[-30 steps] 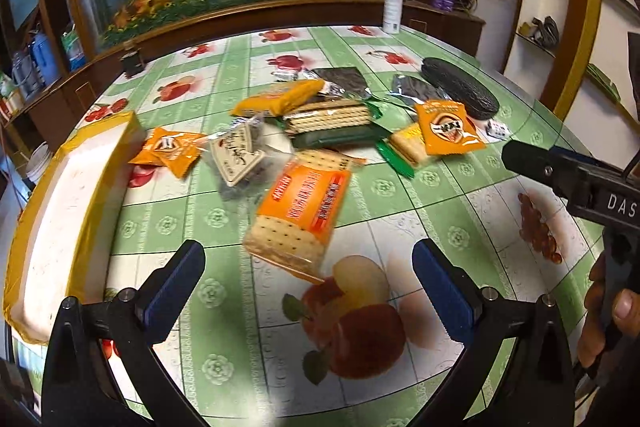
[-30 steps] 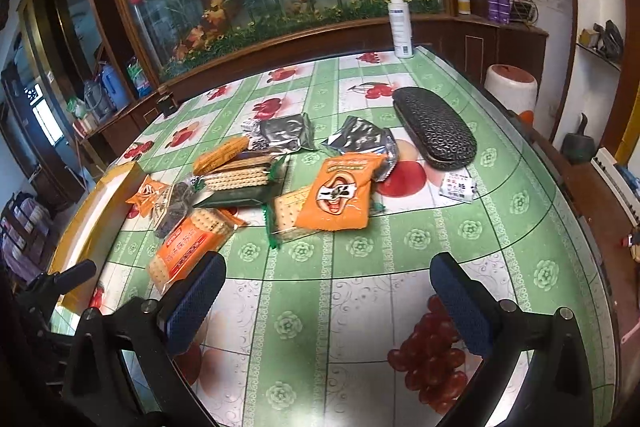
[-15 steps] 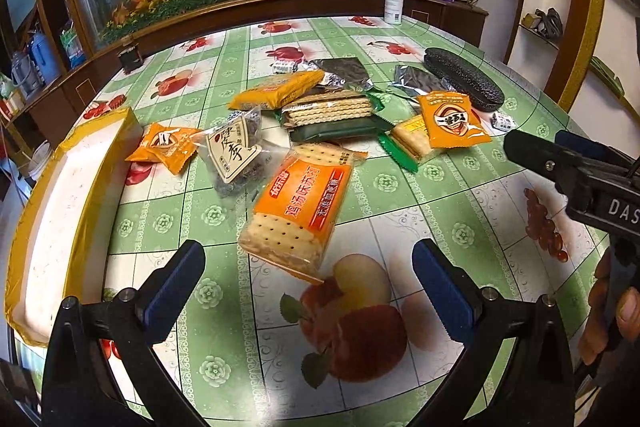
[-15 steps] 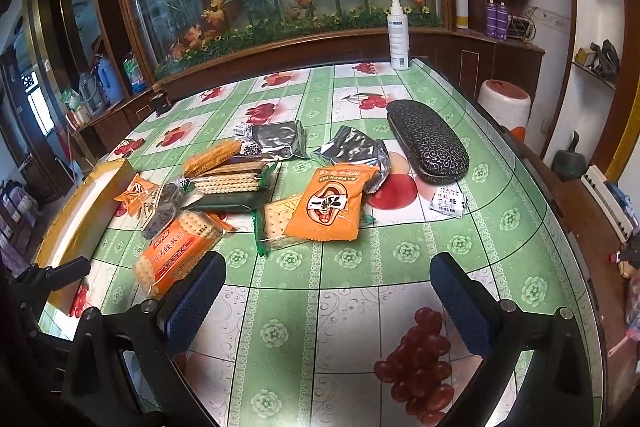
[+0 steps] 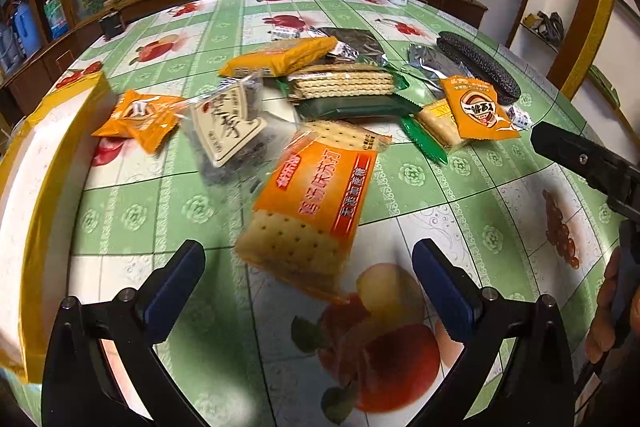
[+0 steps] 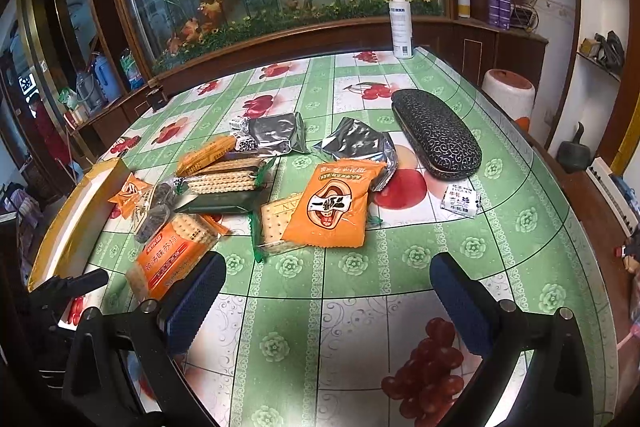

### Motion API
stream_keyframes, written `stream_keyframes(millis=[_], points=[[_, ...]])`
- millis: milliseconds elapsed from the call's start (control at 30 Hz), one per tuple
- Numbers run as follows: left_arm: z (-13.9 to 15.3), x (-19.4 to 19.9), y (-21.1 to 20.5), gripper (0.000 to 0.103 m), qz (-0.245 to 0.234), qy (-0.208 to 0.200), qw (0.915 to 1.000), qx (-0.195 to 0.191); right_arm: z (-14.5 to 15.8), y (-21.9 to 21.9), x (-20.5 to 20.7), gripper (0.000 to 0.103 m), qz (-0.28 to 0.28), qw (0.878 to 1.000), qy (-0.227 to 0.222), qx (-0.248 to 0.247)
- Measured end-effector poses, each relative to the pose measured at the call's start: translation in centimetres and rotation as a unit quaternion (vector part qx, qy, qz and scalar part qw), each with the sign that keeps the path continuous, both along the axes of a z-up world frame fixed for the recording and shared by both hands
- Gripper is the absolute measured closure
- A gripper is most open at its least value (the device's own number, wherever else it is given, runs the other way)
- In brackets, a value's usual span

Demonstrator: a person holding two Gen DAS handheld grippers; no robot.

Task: Organize snacks
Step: 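Grasp the orange cracker pack with the left tool while the right tool grasps an orange bag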

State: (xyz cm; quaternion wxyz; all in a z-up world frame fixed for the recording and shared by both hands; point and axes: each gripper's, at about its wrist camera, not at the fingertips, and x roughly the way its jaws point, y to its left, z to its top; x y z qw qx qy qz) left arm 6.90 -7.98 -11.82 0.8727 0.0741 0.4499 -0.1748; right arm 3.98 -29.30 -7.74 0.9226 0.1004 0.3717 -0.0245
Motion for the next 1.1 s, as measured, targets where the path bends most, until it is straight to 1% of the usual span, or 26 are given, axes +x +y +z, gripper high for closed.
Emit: stream_keyframes(millis=[100, 233, 367, 433, 500, 567, 600, 667, 733, 767, 800, 833, 867, 933, 967, 1100], points=[[-0.3, 0.7, -1.0, 0.0, -0.011, 0.002, 0.9999, 0.006, -0.2, -0.1, 0.4, 0.0, -0.001, 1.0, 0.001, 0.003], [-0.7, 1.8, -1.8, 0.0, -0.013, 0.003, 0.9998, 0.015, -0.4, -0.4, 1.5, 0.0, -0.003, 1.0, 0.004, 0.004], [-1.2, 2.7, -2.1, 0.0, -0.008, 0.004, 0.9997, 0.021, -1.0, -0.8, 3.7, 0.003, -0.008, 1.0, 0.017, 0.011], [-1.2, 3.0, -2.1, 0.0, -0.008, 0.003, 0.9998, 0.019, -1.4, -0.8, 4.9, 0.005, -0.014, 1.0, 0.026, 0.006], [-1.2, 3.1, -2.1, 0.004, -0.006, 0.001, 0.9997, 0.023, -2.1, -0.8, 6.3, 0.007, -0.021, 0.999, 0.039, 0.003], [-1.2, 3.3, -2.2, 0.013, -0.002, -0.005, 0.9995, 0.03, -2.7, -1.0, 7.4, 0.014, -0.029, 0.998, 0.05, 0.004], [-1.1, 3.4, -2.1, 0.016, -0.001, -0.007, 0.9995, 0.03, -3.0, -1.1, 7.9, 0.016, -0.035, 0.998, 0.055, 0.002], [-1.0, 3.5, -1.8, 0.033, -0.002, -0.007, 0.9997, 0.021, -3.7, -1.5, 8.7, 0.02, -0.042, 0.997, 0.065, 0.005], [-0.8, 3.5, -1.7, 0.04, -0.01, 0.0, 0.9999, 0.006, -4.1, -1.8, 9.1, 0.025, -0.045, 0.997, 0.066, 0.01], [-0.8, 3.4, -1.7, 0.044, -0.012, 0.0, 0.9999, 0.006, -4.0, -1.8, 9.1, 0.027, -0.045, 0.997, 0.064, 0.009], [-0.8, 3.3, -1.6, 0.045, -0.012, -0.002, 0.9999, 0.006, -3.9, -1.7, 9.0, 0.031, -0.045, 0.997, 0.061, 0.005], [-0.8, 3.1, -1.4, 0.045, -0.012, -0.001, 0.9999, 0.002, -3.7, -1.6, 8.9, 0.044, -0.043, 0.997, 0.057, 0.003], [-0.7, 3.1, -1.4, 0.046, -0.011, 0.0, 0.9999, -0.002, -3.5, -1.6, 8.7, 0.05, -0.044, 0.997, 0.056, -0.003], [-0.6, 2.9, -1.0, 0.049, -0.01, 0.003, 0.9999, -0.012, -3.4, -1.5, 8.4, 0.052, -0.039, 0.998, 0.058, -0.01], [-0.6, 2.8, -0.8, 0.05, -0.009, 0.005, 0.9998, -0.019, -3.3, -1.6, 8.1, 0.054, -0.037, 0.998, 0.057, -0.008], [-0.4, 2.2, 0.3, 0.051, -0.007, 0.019, 0.9985, -0.05, -2.7, -2.0, 6.6, 0.062, -0.033, 0.998, 0.045, 0.01]])
